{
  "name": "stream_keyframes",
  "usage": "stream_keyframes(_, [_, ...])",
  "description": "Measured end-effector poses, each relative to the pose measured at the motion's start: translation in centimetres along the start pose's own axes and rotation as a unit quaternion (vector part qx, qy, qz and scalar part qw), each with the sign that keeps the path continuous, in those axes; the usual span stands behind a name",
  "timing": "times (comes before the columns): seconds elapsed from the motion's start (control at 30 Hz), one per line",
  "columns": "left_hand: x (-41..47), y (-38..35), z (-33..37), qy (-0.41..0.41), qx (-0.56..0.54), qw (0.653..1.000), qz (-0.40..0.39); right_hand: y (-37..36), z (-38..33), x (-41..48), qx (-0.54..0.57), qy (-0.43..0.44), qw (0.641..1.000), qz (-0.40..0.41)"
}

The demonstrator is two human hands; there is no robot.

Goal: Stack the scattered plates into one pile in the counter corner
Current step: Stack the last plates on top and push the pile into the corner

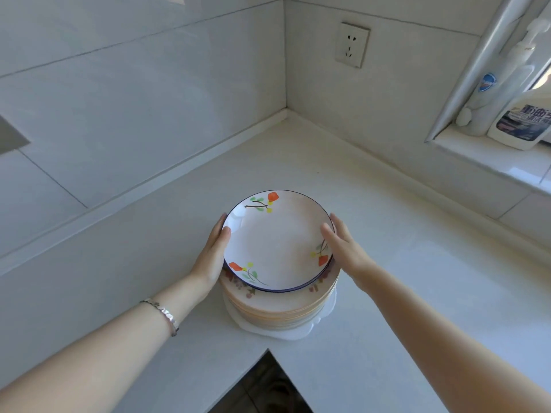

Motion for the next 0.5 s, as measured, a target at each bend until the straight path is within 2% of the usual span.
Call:
stream_keyframes(0.1, [-0.8, 0.4, -1.6, 0.111, -0.085, 0.990, 0.017, 0.7, 3.7, 0.1, 0.162, -0.104, 0.981, -0.023])
stream_keyframes(0.23, [-1.8, 0.2, -4.3, 0.249, -0.104, 0.961, 0.063, 0.6, 9.0, 0.4, 0.217, -0.244, 0.945, -0.023])
stream_keyframes(0.33, [-2.5, 0.4, -5.9, 0.319, -0.125, 0.939, 0.040, -0.1, 10.9, 0.4, 0.215, -0.259, 0.940, -0.056])
stream_keyframes(0.4, [-2.2, 0.7, -6.7, 0.330, -0.167, 0.929, 0.011, -0.5, 11.3, 0.4, 0.204, -0.253, 0.944, -0.055])
stream_keyframes(0.5, [-1.8, 1.8, -7.2, 0.346, -0.162, 0.924, 0.000, -1.0, 11.4, 0.0, 0.234, -0.264, 0.935, -0.043])
Point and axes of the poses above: each hand's wrist, its own x-axis towards the middle knuckle, its own y-axis out of the back of the hand, z = x × y, the point moved 3 cm from there along x, towards the middle knuckle, and after that the axes turned 9 degrees about -y, right-handed, at the moved point
